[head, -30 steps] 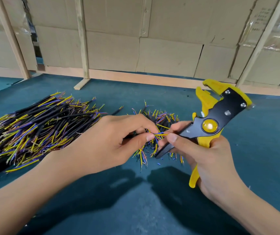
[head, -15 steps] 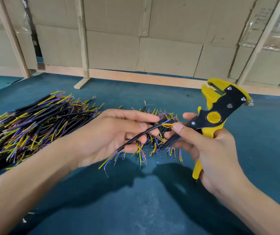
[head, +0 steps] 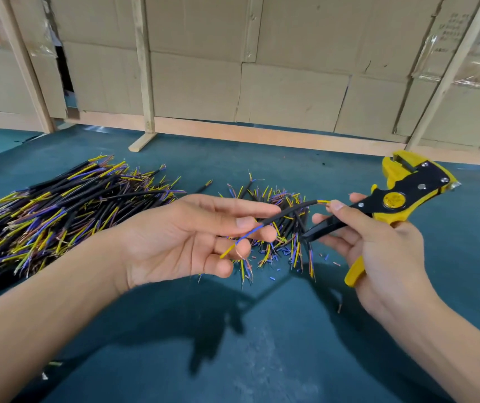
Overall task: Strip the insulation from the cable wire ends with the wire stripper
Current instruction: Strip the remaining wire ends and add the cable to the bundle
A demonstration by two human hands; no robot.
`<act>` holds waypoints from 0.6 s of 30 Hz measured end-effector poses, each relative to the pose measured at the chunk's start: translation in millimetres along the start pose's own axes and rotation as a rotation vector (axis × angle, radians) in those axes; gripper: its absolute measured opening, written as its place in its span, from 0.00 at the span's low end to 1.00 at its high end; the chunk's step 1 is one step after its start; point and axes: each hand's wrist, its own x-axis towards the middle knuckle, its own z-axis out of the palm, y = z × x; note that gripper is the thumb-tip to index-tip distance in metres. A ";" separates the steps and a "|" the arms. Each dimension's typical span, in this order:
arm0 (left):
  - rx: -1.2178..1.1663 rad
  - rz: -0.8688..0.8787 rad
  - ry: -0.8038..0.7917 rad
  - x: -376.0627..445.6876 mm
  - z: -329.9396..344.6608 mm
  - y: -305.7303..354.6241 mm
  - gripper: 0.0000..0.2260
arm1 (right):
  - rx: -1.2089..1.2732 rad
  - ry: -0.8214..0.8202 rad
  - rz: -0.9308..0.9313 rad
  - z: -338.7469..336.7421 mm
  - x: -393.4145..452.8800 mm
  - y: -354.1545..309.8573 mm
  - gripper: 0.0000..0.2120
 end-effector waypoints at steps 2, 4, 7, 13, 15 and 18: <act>0.030 -0.020 -0.008 -0.4 1.6 -0.3 0.21 | 0.003 0.009 -0.012 -0.4 1.0 -0.6 0.11; 0.067 -0.053 0.004 -0.5 2.6 -0.7 0.19 | -0.005 0.018 -0.020 -0.9 1.5 -1.2 0.11; 0.110 -0.096 0.004 -1.0 5.1 -1.5 0.17 | -0.011 0.016 -0.034 -1.5 1.9 -1.5 0.11; 0.194 -0.082 0.011 -0.2 6.9 -2.3 0.16 | 0.059 -0.036 0.015 -0.4 0.6 -3.5 0.11; 0.230 -0.065 0.037 0.4 6.8 -4.0 0.16 | 0.064 -0.086 0.034 2.1 -2.9 -2.4 0.12; 0.205 -0.079 0.045 1.6 6.7 -7.0 0.19 | 0.041 -0.158 0.050 6.8 -9.7 -0.5 0.16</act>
